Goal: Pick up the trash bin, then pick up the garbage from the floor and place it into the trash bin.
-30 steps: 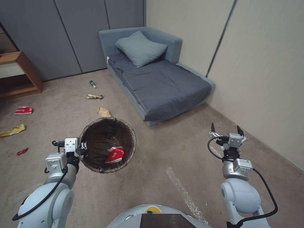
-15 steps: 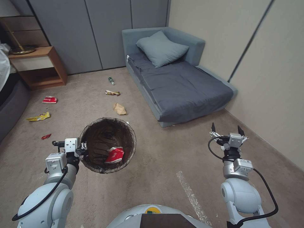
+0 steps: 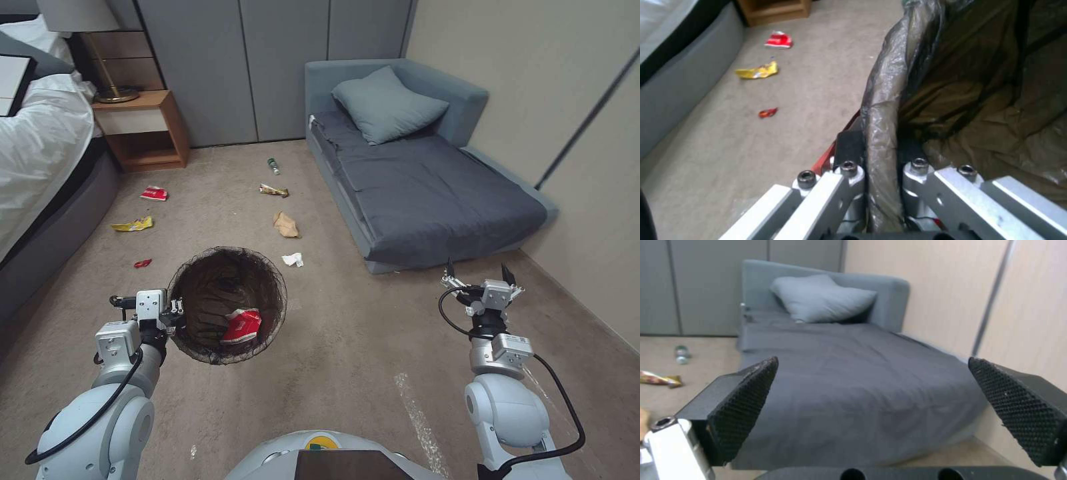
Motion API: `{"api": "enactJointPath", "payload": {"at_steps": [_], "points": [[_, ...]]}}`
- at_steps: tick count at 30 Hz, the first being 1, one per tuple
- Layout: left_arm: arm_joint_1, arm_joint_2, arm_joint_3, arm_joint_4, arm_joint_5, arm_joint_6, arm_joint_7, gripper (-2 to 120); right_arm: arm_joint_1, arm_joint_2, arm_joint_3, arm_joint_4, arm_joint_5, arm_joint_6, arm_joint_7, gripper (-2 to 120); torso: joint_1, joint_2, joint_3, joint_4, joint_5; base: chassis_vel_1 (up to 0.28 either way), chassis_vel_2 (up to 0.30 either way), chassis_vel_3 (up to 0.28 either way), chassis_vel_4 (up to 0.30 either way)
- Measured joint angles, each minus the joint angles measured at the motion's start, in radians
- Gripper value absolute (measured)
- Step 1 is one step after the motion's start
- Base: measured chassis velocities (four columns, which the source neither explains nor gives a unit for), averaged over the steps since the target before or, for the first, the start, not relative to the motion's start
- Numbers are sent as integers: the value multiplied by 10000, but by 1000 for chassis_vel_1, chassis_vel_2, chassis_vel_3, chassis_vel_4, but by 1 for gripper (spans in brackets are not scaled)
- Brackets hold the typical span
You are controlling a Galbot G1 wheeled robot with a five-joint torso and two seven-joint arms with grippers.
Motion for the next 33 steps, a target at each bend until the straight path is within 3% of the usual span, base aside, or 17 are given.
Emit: {"api": "enactJointPath", "payload": {"at_steps": [33], "points": [[52, 64, 44, 0, -5, 0, -69, 4, 8, 111, -338, -70, -149, 10, 430, 100, 0, 0, 0, -2, 0, 47, 49, 50, 45]]}}
